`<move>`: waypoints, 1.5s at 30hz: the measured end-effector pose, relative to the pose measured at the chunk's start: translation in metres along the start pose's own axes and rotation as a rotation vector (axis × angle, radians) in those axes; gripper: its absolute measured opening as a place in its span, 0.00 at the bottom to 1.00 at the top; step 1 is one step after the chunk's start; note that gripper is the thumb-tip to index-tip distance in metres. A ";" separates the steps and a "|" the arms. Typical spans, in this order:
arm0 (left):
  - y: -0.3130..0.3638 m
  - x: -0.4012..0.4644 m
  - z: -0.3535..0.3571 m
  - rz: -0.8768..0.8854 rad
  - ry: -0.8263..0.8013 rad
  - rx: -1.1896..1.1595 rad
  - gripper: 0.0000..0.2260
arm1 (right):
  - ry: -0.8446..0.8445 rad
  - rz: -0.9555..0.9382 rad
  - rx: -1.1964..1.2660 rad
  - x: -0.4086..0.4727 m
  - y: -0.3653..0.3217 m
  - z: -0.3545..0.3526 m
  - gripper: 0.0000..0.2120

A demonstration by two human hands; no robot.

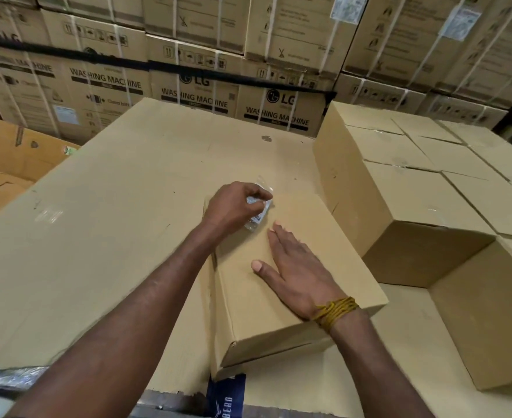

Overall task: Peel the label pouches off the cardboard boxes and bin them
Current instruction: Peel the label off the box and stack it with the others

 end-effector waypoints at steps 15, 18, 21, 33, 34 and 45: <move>0.000 0.001 0.001 -0.010 -0.005 -0.037 0.14 | 0.002 0.004 -0.011 -0.003 0.000 0.000 0.37; -0.003 0.000 0.002 -0.020 -0.015 -0.072 0.14 | -0.048 -0.033 0.001 -0.048 -0.008 0.009 0.37; 0.000 0.002 0.002 -0.002 -0.011 -0.018 0.14 | -0.105 0.000 -0.007 -0.062 0.001 0.008 0.37; 0.001 0.001 0.001 0.002 -0.004 -0.010 0.14 | -0.038 -0.006 -0.022 -0.031 0.002 0.003 0.37; 0.001 0.002 0.002 -0.002 -0.005 -0.021 0.14 | -0.051 -0.010 -0.016 -0.046 0.002 0.005 0.37; 0.004 0.003 0.000 0.030 0.014 0.034 0.14 | 0.028 0.051 0.007 0.020 0.018 -0.012 0.37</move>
Point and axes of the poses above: each hand's wrist, its own x-axis towards the middle knuckle, its own z-axis out of the palm, y = z × x, the point moved 6 cm from there along x, towards the middle knuckle, and after that the axes turned 11 degrees about x, right-handed, at the moved point
